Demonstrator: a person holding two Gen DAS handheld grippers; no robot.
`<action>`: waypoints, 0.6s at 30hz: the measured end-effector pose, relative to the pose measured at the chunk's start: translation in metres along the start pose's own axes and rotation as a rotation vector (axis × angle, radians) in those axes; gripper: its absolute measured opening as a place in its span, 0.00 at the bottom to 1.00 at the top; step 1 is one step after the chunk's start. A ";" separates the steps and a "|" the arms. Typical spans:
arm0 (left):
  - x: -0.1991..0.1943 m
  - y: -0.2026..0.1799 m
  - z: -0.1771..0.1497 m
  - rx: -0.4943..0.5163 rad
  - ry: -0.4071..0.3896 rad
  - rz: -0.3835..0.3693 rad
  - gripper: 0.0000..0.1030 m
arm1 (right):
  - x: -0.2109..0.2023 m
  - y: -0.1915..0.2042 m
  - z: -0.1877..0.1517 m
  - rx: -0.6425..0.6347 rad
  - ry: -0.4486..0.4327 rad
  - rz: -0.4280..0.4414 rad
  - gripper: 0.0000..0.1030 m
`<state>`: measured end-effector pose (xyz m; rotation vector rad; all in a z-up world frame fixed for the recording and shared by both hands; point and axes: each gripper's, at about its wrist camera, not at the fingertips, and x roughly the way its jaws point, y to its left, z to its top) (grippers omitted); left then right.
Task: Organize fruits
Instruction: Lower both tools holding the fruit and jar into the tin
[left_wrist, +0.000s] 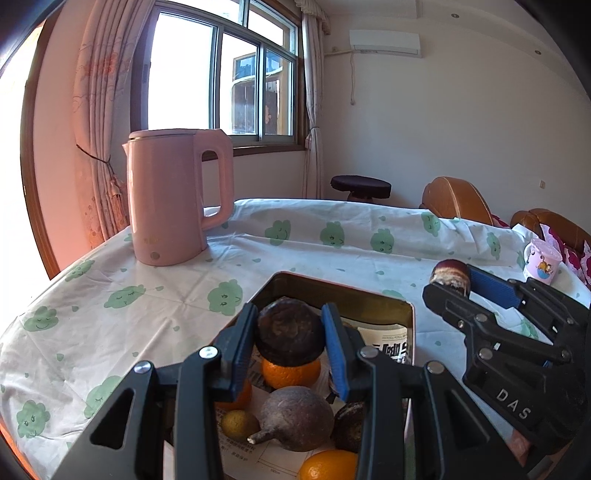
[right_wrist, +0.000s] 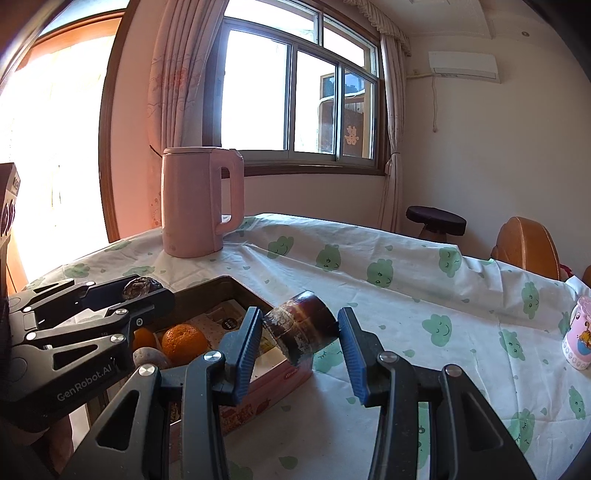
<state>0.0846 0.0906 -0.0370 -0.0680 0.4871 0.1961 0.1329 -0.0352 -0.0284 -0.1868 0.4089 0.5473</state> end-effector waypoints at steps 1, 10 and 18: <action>0.001 0.002 0.000 -0.002 0.001 0.003 0.37 | 0.002 0.001 0.001 -0.002 0.002 0.003 0.43; 0.005 0.018 0.000 -0.025 0.018 0.022 0.37 | 0.015 0.017 0.004 -0.019 0.020 0.031 0.43; 0.009 0.022 0.000 -0.024 0.038 0.025 0.37 | 0.027 0.025 0.007 -0.011 0.038 0.054 0.43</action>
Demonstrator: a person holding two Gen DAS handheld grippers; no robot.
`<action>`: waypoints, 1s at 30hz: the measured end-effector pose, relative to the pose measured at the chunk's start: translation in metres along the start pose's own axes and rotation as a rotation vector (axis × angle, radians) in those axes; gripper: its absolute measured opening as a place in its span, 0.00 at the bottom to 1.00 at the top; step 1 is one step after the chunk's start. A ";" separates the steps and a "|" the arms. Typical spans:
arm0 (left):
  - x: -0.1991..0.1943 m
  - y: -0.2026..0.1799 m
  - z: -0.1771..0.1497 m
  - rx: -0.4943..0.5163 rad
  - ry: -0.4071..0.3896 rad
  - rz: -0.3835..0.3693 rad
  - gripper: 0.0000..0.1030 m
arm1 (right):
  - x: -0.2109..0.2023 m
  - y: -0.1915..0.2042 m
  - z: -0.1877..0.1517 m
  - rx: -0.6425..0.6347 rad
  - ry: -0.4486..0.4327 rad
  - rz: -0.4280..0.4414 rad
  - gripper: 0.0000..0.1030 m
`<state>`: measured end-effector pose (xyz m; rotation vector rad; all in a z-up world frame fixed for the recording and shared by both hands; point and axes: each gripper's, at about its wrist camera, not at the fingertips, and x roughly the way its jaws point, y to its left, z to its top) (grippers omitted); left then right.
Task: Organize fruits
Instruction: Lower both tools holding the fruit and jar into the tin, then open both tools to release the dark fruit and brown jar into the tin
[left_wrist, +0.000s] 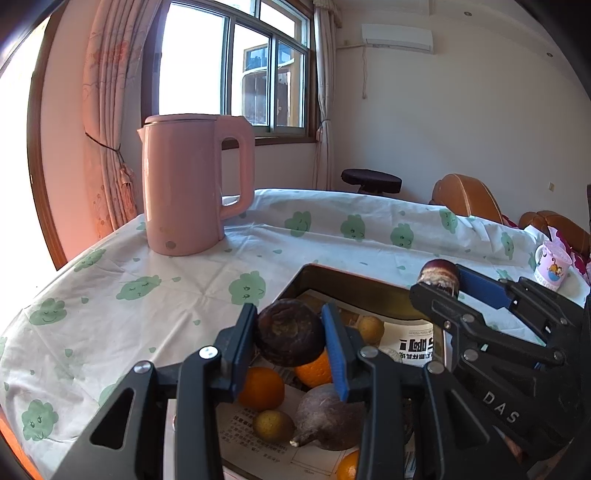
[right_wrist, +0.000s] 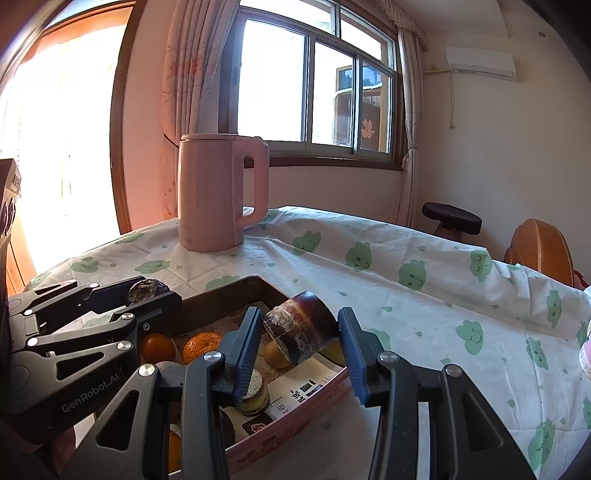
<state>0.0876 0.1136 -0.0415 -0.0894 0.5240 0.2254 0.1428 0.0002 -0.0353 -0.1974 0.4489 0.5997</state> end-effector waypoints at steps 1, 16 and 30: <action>0.001 0.000 0.000 0.001 0.007 -0.002 0.37 | 0.001 0.000 0.000 0.003 0.003 0.002 0.43; 0.016 -0.003 -0.006 0.018 0.063 -0.009 0.37 | 0.019 -0.005 -0.002 0.043 0.076 0.018 0.44; 0.020 -0.007 -0.006 0.035 0.086 -0.004 0.39 | 0.031 -0.003 -0.003 0.044 0.150 0.034 0.47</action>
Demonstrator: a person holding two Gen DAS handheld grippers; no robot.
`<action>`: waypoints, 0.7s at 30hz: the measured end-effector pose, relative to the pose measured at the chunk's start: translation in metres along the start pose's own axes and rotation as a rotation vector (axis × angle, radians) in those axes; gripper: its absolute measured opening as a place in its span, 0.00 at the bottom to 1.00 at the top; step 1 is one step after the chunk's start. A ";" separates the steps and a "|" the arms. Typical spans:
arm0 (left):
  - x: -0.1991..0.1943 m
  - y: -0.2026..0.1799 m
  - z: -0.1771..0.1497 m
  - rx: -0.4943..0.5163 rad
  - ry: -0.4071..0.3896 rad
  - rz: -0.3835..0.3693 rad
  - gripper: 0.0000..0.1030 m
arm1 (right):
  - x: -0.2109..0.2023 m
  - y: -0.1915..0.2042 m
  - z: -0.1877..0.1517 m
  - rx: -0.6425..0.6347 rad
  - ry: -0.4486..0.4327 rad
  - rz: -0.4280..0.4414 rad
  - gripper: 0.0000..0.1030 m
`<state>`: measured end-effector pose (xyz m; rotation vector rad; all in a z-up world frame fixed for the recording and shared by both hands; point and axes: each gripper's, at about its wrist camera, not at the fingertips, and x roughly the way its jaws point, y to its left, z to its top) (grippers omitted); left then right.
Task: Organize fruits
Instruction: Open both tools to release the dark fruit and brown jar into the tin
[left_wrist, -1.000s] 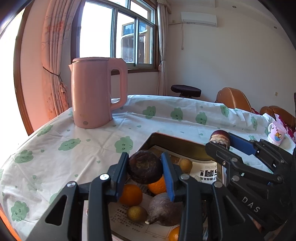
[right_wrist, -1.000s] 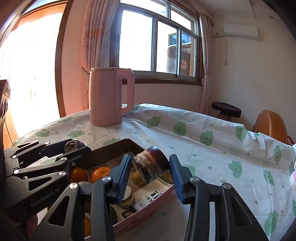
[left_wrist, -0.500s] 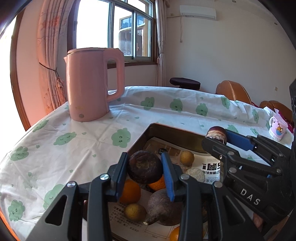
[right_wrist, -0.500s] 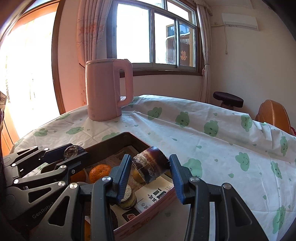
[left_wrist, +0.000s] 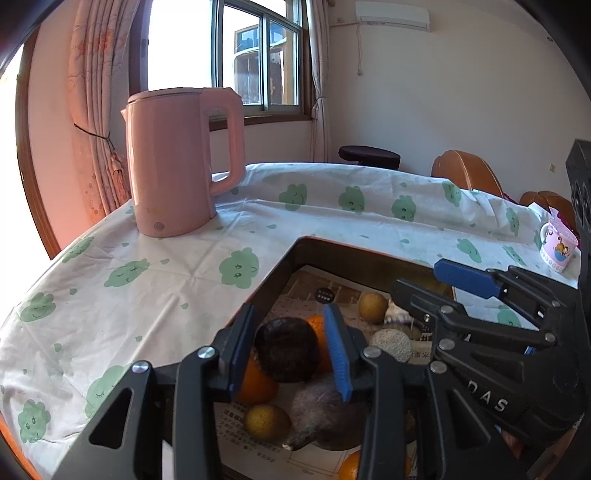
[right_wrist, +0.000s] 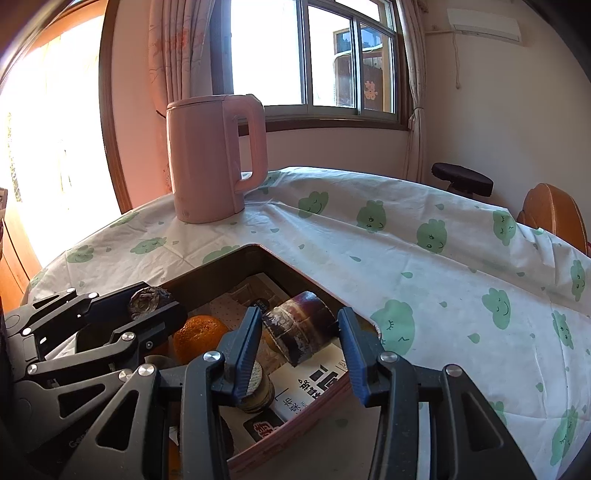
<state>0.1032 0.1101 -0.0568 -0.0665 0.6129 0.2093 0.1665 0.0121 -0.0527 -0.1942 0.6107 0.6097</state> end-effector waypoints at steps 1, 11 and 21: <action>0.000 0.000 0.000 -0.001 -0.001 -0.002 0.42 | 0.000 0.000 0.000 0.002 0.000 -0.008 0.49; -0.019 0.010 -0.003 -0.041 -0.086 0.025 0.80 | -0.019 -0.014 -0.003 0.078 -0.085 -0.064 0.71; -0.030 0.012 -0.004 -0.050 -0.148 0.053 0.94 | -0.032 -0.017 -0.006 0.104 -0.142 -0.100 0.83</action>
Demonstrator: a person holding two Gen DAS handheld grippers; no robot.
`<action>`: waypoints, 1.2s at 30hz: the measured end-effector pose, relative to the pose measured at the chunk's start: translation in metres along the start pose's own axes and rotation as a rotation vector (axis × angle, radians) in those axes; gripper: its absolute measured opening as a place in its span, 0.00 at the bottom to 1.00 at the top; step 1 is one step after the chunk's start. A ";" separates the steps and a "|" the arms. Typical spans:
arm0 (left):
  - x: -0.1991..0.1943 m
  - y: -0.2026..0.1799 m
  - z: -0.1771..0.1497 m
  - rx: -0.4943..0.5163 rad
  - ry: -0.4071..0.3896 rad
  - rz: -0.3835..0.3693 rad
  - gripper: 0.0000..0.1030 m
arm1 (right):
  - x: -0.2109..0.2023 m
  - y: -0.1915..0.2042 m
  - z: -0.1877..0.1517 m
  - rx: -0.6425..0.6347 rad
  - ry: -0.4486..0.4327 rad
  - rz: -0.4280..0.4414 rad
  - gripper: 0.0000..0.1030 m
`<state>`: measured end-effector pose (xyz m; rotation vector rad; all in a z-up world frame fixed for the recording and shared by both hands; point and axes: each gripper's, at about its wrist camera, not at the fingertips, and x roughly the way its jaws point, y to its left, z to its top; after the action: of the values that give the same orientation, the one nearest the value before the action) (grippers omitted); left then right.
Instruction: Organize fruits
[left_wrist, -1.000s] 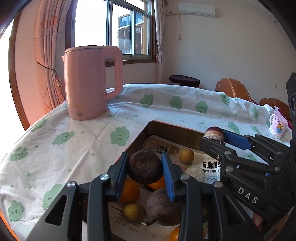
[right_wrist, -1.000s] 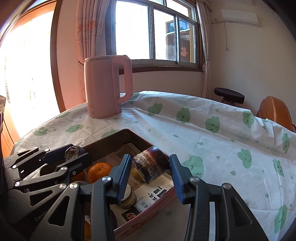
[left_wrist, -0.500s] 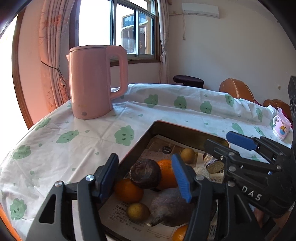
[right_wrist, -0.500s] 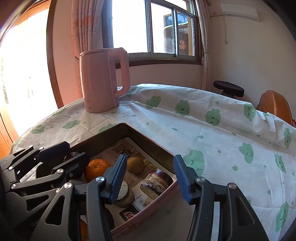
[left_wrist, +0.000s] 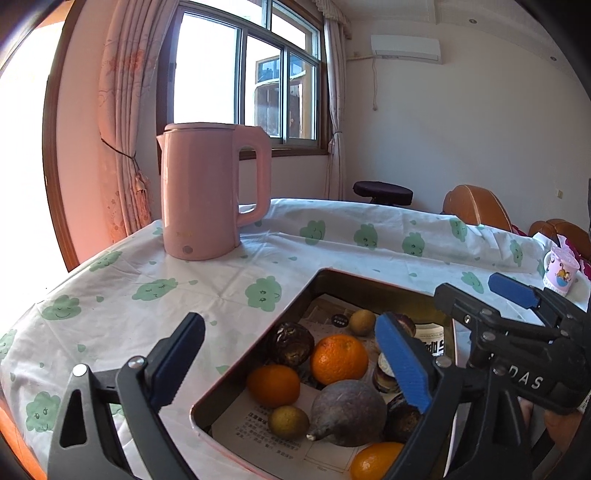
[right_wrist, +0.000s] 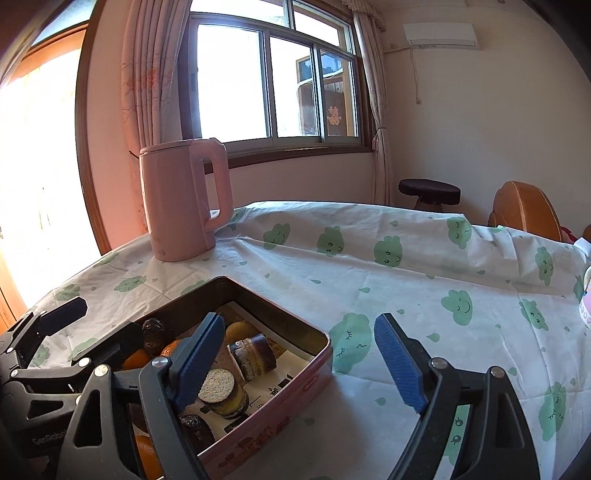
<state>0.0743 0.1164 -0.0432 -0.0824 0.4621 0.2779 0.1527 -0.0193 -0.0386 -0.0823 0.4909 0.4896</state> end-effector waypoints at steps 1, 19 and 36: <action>-0.001 0.000 0.000 -0.001 -0.005 0.003 0.94 | -0.001 0.000 0.000 0.000 -0.005 -0.004 0.83; -0.006 0.003 -0.001 -0.012 -0.026 0.020 0.99 | -0.005 -0.002 -0.002 0.006 -0.011 -0.017 0.89; -0.006 0.003 -0.001 -0.012 -0.026 0.020 0.99 | -0.006 -0.003 -0.004 0.006 -0.015 -0.023 0.89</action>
<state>0.0681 0.1172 -0.0414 -0.0858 0.4356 0.3014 0.1484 -0.0254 -0.0391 -0.0782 0.4762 0.4662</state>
